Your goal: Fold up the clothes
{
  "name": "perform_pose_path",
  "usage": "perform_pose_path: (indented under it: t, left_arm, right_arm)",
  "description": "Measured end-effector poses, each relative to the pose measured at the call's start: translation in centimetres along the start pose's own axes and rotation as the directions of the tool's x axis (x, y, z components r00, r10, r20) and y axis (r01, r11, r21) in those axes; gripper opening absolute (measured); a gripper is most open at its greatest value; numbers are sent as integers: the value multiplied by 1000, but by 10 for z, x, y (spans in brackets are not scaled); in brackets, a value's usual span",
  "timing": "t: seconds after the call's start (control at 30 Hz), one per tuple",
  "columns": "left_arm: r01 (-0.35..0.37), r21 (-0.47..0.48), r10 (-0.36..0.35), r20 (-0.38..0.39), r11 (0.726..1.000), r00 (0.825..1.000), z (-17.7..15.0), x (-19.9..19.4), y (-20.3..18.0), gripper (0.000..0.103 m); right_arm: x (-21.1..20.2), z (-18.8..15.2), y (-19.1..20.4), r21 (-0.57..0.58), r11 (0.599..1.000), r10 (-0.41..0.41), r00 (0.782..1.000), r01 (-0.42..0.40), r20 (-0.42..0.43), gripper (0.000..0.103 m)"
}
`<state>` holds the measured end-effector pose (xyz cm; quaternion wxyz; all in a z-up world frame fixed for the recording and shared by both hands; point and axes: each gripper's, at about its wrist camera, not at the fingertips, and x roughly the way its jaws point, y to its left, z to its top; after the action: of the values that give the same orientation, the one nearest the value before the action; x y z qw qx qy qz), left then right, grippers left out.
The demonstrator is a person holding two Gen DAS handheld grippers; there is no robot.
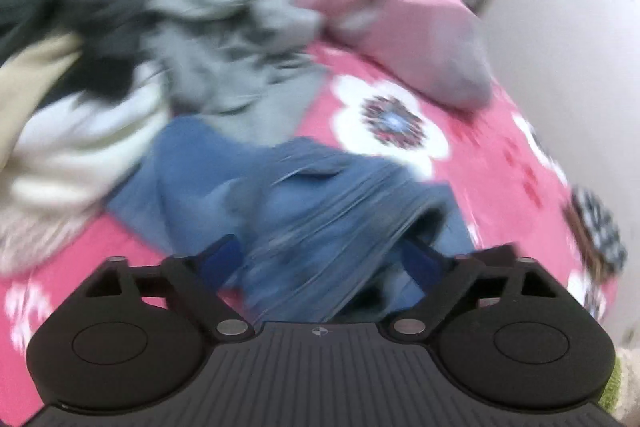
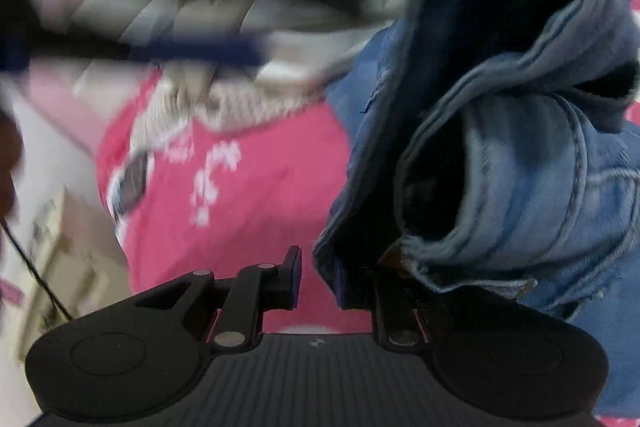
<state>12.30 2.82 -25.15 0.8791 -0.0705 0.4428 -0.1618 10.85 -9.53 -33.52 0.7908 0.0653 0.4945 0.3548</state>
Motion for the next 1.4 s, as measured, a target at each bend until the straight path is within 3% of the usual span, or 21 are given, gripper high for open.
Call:
perform_pose_path:
  t: [0.1,0.2,0.3,0.5,0.6,0.7,0.77,0.87,0.93,1.0,1.13,1.17,1.27,1.4]
  left_arm:
    - [-16,123,21,-44,992,999,-6,14,-21,97]
    - [25,109,-18,-72,994,997,-14,24,-20,98]
    - [-6,92,15,-90,996,996,-18,31,-18,97]
    - [3,62,3,-93,998,996,-22,20,-17,97]
    - [14,82,-7,-80,997,997,-24,10,-19,97]
    - [20,108,-12,-75,994,997,-30,1,-24,97]
    - [14,135,-4,-75,991,997,-36,-3,-30,97]
    - [-1,198,16,-74,980,997,-43,-3,-42,96]
    - [-11,224,27,-68,975,997,-46,1,-48,94]
    - [-22,203,34,-54,979,998,-46,7,-46,92]
    - [-40,39,41,-22,998,999,-41,15,-22,74]
    - [-39,-16,39,-17,999,999,-40,17,-12,68]
    - [-19,-164,19,0,986,1000,-37,22,11,63]
    - [-14,-219,17,11,976,1000,-33,28,24,63]
  right_arm:
    - [7,-19,18,-76,997,-30,1000,31,5,18]
    - [-6,-34,22,-96,994,-53,998,56,26,19]
    - [-28,-47,20,-87,994,-66,997,70,46,20]
    - [-121,-66,-21,101,994,-62,994,52,95,22]
    - [-162,-57,-59,285,958,-82,981,30,173,22]
    - [-174,-35,-93,406,914,-80,966,-27,245,22]
    - [-163,-16,-101,406,912,-49,967,-59,249,22]
    - [-134,9,-91,310,946,22,972,-96,234,22]
    - [-113,25,-89,274,947,107,970,-167,220,22]
    - [-95,37,-95,308,911,212,953,-273,216,22]
    - [-82,41,-105,399,815,337,904,-419,262,22]
    - [-84,39,-108,413,801,348,898,-434,270,22]
    - [-93,31,-119,447,763,365,882,-466,296,22]
    - [-116,13,-136,519,735,290,894,-437,341,22]
